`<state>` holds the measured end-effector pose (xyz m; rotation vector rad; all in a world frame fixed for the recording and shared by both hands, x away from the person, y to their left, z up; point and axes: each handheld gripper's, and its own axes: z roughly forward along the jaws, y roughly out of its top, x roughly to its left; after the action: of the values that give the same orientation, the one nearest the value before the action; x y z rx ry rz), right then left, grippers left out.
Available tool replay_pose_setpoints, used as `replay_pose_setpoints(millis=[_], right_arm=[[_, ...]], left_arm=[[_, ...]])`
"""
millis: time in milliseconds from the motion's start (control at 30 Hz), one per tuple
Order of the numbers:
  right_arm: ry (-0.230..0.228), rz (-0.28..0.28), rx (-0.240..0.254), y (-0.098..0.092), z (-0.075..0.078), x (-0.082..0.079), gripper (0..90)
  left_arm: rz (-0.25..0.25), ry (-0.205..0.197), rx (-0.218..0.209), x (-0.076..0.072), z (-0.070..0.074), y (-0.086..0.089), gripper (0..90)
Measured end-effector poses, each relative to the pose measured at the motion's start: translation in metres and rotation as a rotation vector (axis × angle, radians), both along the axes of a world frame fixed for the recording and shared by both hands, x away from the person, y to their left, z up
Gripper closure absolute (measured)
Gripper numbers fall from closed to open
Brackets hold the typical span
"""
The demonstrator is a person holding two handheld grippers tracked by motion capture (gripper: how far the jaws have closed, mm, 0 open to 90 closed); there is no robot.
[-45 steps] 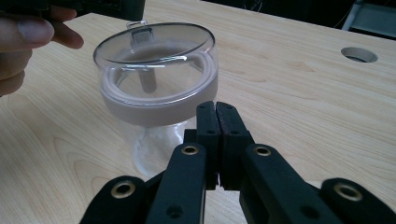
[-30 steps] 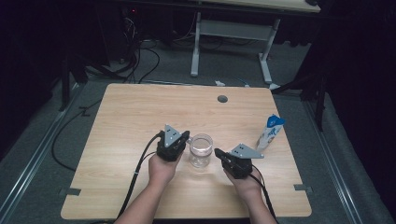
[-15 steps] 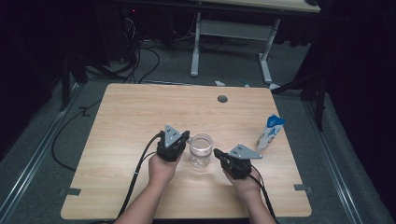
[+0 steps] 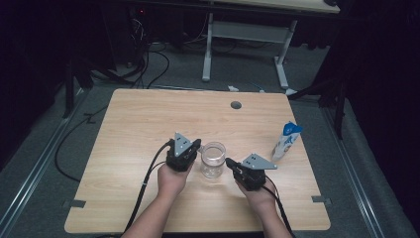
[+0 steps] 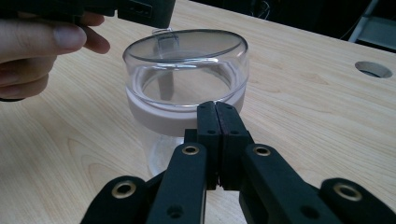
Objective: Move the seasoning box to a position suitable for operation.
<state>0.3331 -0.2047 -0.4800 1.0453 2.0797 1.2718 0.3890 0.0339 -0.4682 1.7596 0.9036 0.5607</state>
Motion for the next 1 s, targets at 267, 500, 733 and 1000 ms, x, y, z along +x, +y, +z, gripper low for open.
replay_pose_setpoints(millis=[267,500,733,1000], right_arm=[[0.000,-0.003,-0.007,-0.0001,-0.0003,0.0004,89.2],[0.001,-0.006,-0.009,-0.0007,-0.0009,0.0013,89.2],[0.005,-0.009,-0.015,-0.0011,-0.0016,0.0020,89.2],[0.003,-0.011,-0.010,-0.0012,-0.0013,0.0019,89.2]], left_arm=[[0.000,-0.001,-0.005,-0.0001,-0.0004,0.0001,90.0],[0.001,0.000,-0.008,-0.0001,-0.0006,0.0002,90.0],[0.002,0.002,-0.012,0.0002,-0.0008,0.0006,90.0],[0.004,0.009,-0.019,0.0012,-0.0021,0.0011,90.0]])
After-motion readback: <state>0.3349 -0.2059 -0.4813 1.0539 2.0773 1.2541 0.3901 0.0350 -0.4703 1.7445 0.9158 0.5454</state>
